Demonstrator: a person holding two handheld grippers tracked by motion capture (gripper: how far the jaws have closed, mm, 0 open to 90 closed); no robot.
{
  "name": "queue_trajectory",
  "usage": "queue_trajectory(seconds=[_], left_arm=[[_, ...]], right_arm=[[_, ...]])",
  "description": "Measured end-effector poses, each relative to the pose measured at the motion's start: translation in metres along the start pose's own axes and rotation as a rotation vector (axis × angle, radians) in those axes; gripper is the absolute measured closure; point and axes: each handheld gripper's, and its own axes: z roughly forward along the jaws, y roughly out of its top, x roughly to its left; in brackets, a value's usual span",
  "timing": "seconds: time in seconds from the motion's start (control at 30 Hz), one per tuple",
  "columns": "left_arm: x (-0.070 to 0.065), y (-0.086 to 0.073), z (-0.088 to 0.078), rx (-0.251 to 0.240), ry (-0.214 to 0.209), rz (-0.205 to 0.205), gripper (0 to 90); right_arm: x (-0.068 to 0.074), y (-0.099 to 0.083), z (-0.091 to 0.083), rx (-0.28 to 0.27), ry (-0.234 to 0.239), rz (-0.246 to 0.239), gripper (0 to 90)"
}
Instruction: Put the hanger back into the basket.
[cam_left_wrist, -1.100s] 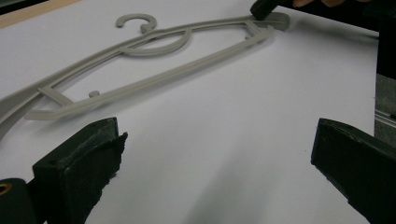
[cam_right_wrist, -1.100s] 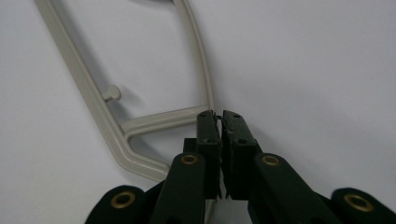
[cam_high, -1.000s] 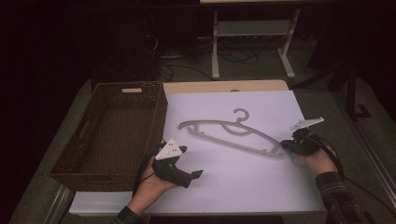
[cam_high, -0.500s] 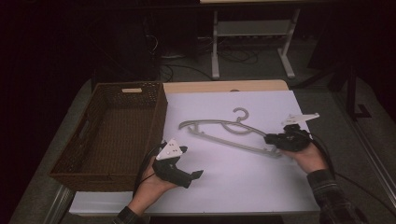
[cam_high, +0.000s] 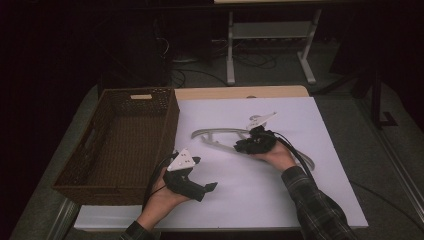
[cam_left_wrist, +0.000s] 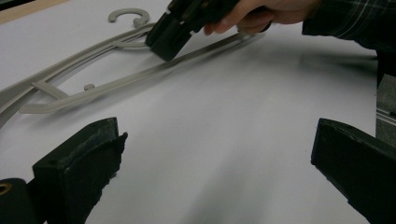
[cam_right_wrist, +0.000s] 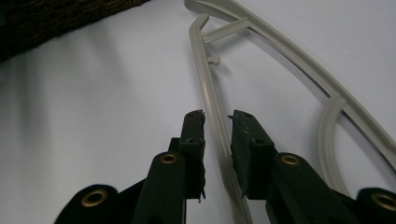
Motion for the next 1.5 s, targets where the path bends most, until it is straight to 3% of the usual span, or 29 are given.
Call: queue_trajectory(seconds=[0.13, 0.17, 0.37, 0.57, 0.7, 0.8, 0.87, 0.97, 1.0, 1.03, 1.23, 1.5], left_arm=[[0.000, 0.000, 0.000, -0.001, 0.000, 0.000, 1.4], [0.000, 0.000, 0.000, -0.003, -0.001, -0.002, 1.4], [0.000, 0.000, 0.000, 0.001, -0.001, 0.000, 1.4], [0.000, 0.000, 0.000, -0.001, 0.002, 0.000, 1.4], [0.000, 0.000, -0.001, -0.001, 0.003, 0.002, 1.4], [0.000, 0.000, 0.000, 0.001, 0.003, 0.001, 1.4], [0.000, 0.000, 0.000, -0.001, 0.001, 0.001, 1.4], [0.000, 0.000, 0.000, 0.000, 0.000, 0.000, 1.4], [0.000, 0.000, 0.000, 0.000, 0.000, 0.000, 1.4], [0.000, 0.000, 0.000, 0.000, 0.000, 0.000, 1.4], [-0.001, -0.001, 0.001, 0.004, 0.002, 0.001, 1.4], [0.000, -0.001, 0.000, 0.007, 0.003, 0.001, 1.4]], right_arm=[[0.000, 0.004, 0.019, 0.030, 0.010, -0.013, 74.4], [-0.001, 0.004, 0.021, 0.036, 0.006, -0.013, 78.4], [0.002, 0.001, 0.022, 0.052, 0.039, -0.022, 79.4], [0.024, -0.003, 0.017, 0.094, 0.123, -0.108, 79.6], [0.039, -0.010, 0.009, 0.088, 0.205, -0.137, 83.9], [0.047, -0.012, 0.006, 0.095, 0.218, -0.161, 83.7], [0.049, -0.013, -0.001, 0.070, 0.201, -0.154, 83.7], [0.049, -0.017, -0.020, 0.023, 0.128, -0.115, 89.9], [0.049, -0.017, -0.020, 0.023, 0.128, -0.115, 89.9], [0.047, -0.025, -0.035, 0.004, 0.082, -0.091, 90.0], [0.042, -0.053, -0.065, 0.012, -0.001, -0.052, 90.0], [0.037, -0.065, -0.064, 0.049, -0.039, -0.044, 90.0]])
